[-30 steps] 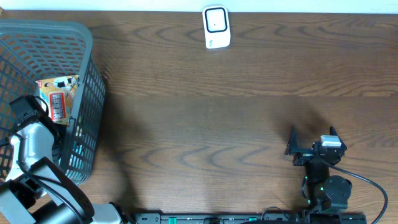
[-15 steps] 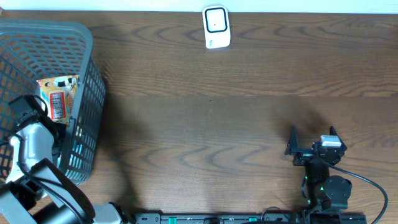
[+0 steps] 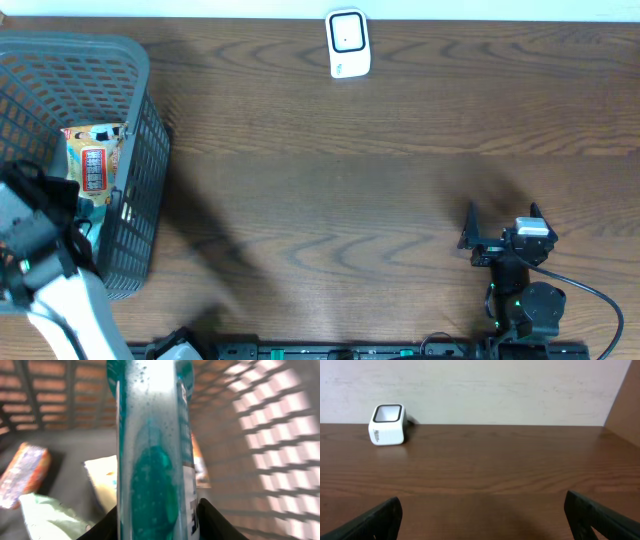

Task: Scan the item barcode
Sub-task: 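Grasp the teal Listerine bottle with the left gripper and lift it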

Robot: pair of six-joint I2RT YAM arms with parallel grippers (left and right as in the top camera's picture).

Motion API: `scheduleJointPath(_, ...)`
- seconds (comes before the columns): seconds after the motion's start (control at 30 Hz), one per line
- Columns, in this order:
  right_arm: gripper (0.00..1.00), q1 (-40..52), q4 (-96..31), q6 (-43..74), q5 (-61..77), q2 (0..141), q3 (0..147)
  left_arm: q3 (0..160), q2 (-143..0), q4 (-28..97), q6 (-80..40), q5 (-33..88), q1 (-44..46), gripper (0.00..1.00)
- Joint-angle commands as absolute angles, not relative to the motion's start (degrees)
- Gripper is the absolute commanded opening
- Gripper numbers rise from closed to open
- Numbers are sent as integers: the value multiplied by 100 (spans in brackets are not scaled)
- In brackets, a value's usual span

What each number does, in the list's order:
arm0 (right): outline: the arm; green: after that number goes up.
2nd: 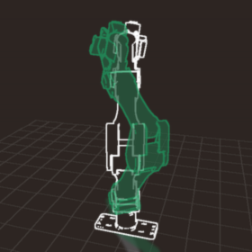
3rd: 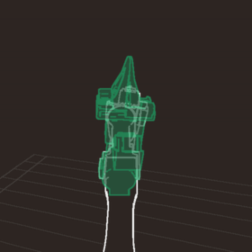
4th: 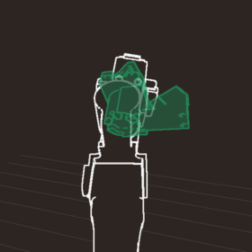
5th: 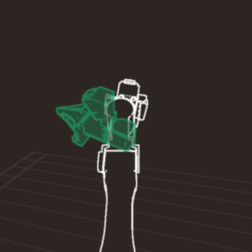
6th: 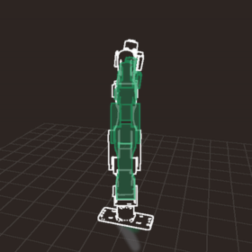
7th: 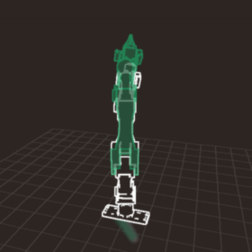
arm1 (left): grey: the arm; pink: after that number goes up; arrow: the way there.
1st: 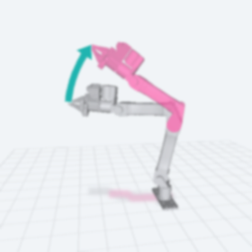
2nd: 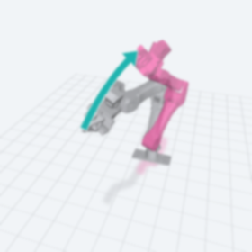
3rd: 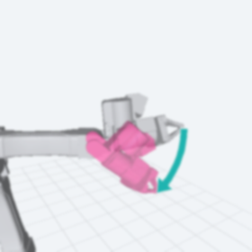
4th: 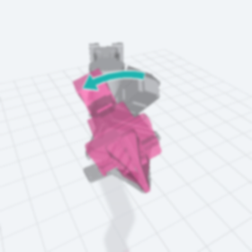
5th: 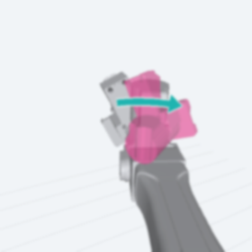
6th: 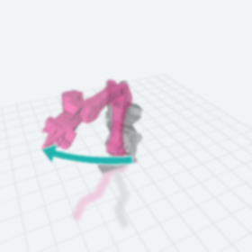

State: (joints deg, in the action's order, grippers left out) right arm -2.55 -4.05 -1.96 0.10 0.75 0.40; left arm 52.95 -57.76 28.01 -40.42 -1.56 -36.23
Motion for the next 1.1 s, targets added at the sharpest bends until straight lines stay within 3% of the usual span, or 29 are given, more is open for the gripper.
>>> scheduleJointPath(0.0,99,-270,-427,-242,-54,78,32,5443,-5127,2617,-3962,416,-3618,31)
scheduleJointPath(0.63,99,-270,-429,-242,-54,78,32,5443,-4506,1127,-3492,3872,-3618,31)
scheduleJointPath(0.83,99,-270,-427,-242,-54,78,32,5443,-4525,1116,-3140,3236,-3618,31)
scheduleJointPath(1.07,99,-270,-427,-242,-54,78,32,5443,-4687,2049,-3068,1094,-3618,31)
